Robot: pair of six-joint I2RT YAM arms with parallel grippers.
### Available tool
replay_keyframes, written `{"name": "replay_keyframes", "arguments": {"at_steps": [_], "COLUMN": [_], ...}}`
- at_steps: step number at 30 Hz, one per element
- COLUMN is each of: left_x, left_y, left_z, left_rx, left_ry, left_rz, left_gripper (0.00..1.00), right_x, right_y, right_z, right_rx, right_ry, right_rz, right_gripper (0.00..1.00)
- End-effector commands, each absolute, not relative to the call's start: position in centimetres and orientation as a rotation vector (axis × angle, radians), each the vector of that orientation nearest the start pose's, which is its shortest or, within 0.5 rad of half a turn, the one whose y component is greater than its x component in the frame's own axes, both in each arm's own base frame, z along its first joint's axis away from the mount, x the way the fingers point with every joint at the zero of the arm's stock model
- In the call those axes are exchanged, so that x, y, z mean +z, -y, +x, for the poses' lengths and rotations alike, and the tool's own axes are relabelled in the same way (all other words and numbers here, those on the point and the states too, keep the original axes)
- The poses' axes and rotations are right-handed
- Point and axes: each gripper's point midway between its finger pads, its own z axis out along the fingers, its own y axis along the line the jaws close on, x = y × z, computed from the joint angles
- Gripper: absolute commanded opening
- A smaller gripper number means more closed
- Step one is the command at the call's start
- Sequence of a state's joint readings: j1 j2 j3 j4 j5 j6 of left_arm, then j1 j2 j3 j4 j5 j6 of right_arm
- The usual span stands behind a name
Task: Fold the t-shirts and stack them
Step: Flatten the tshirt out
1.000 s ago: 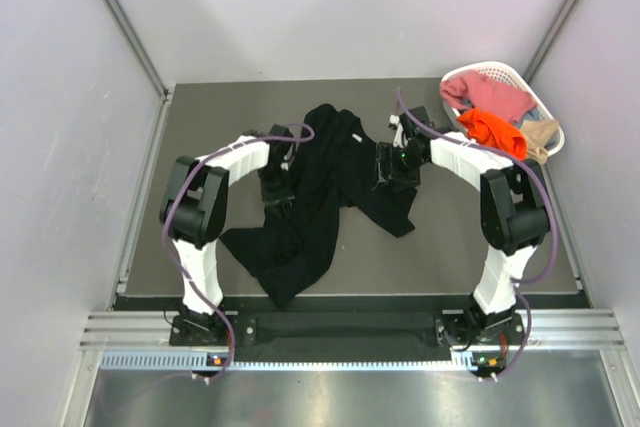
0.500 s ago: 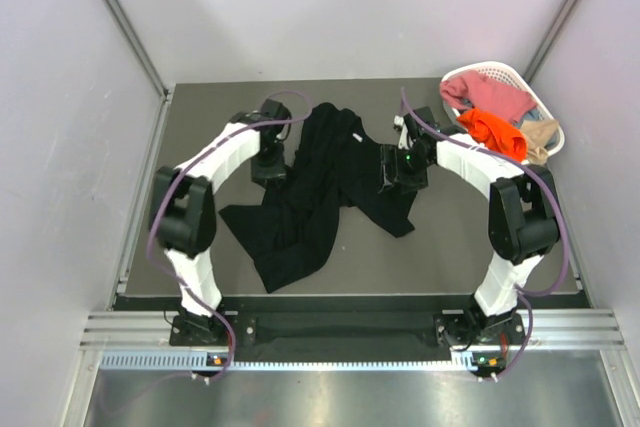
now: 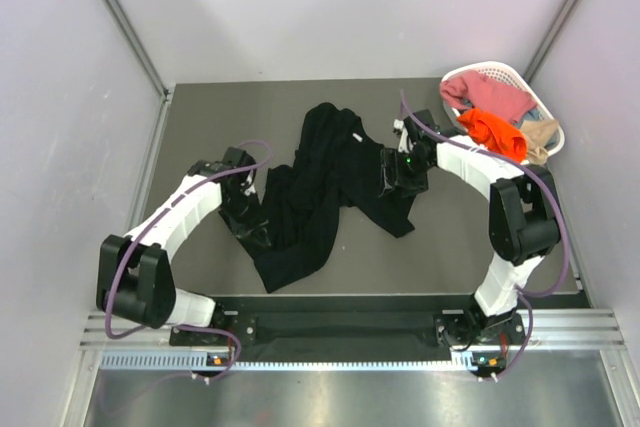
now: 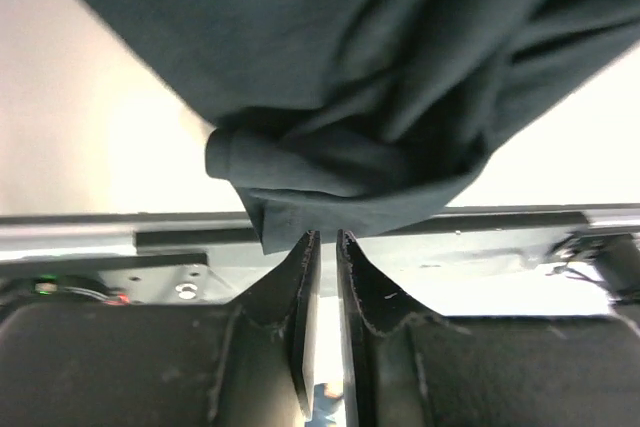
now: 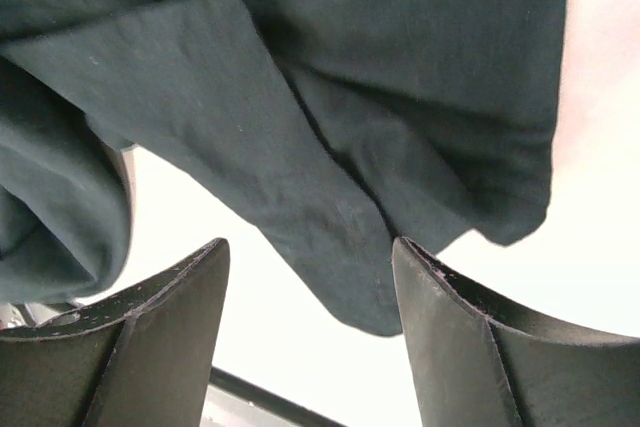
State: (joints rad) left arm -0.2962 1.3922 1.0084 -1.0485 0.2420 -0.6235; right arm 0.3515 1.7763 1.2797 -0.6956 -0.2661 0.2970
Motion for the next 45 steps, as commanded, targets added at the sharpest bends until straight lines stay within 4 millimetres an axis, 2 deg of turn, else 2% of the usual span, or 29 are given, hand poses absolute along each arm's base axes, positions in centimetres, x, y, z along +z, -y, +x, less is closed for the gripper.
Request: {"name": "replay_keyframes", "arguments": {"at_steps": [1, 2, 4, 5, 8, 20, 28, 37, 45], "left_x": [10.0, 9.4, 9.3, 8.8, 8.6, 6.7, 5.4, 5.1, 4.4], "left_y": [13.9, 13.9, 14.2, 14.1, 13.7, 11.8, 12.2, 12.6, 12.2], "left_z": [19.3, 18.8, 18.9, 18.6, 18.7, 17.8, 17.4, 17.9, 17.5], "left_rx": [-0.624, -0.632, -0.664, -0.662, -0.651, -0.585, -0.648, -0.696, -0.641], "left_ry": [-3.004, -3.017, -2.985, -2.983, -2.945, -2.955, -2.97, -2.95, -2.978], "left_rz": [-0.634, -0.654, -0.671, -0.688, -0.708, -0.893, -0.939, -0.92, -0.959], "left_gripper": [0.17, 0.18, 0.21, 0.27, 0.32, 0.31, 0.33, 0.43, 0.41], "right_x": [8.5, 8.5, 8.3, 8.2, 8.3, 8.6, 8.4, 7.5, 7.5], "right_y": [-18.9, -18.9, -18.9, -18.9, -19.1, -19.1, -19.1, -19.0, -19.0], "right_z": [31.8, 31.6, 31.5, 31.3, 31.1, 30.9, 30.9, 30.4, 30.5], "right_rx": [0.571, 0.574, 0.574, 0.576, 0.595, 0.603, 0.596, 0.598, 0.602], "right_ry": [-2.772, -2.771, -2.769, -2.772, -2.765, -2.746, -2.746, -2.766, -2.763], "right_rz": [-0.188, -0.191, -0.184, -0.178, -0.168, -0.164, -0.182, -0.179, -0.176], "right_gripper": [0.66, 0.67, 0.66, 0.66, 0.66, 0.66, 0.66, 0.66, 0.66]}}
